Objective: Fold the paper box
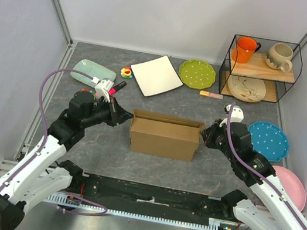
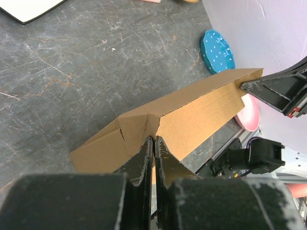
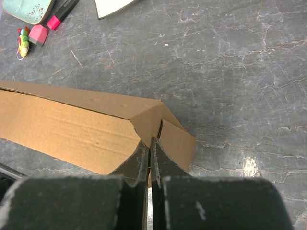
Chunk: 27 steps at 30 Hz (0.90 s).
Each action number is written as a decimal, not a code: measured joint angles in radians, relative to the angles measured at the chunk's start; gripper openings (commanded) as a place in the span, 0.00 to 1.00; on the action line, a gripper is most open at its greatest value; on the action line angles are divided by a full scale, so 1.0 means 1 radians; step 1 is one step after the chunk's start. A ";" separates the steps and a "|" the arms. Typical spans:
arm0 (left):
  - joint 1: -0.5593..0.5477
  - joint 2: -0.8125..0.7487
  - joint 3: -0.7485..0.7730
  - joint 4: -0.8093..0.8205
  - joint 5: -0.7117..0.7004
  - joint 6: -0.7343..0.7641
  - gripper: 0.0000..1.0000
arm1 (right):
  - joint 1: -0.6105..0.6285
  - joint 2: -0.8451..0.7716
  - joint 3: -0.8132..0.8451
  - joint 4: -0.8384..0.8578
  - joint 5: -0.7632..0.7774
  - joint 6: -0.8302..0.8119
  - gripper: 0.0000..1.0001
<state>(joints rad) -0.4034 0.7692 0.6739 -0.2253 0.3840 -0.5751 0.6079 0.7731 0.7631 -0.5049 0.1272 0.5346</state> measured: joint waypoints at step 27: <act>0.005 0.083 0.063 -0.034 0.012 -0.150 0.07 | 0.032 0.001 -0.004 0.003 0.066 -0.001 0.00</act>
<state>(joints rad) -0.3988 0.8520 0.7372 -0.2588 0.3962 -0.7246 0.6399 0.7742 0.7593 -0.5022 0.1932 0.5339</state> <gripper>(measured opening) 0.092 0.029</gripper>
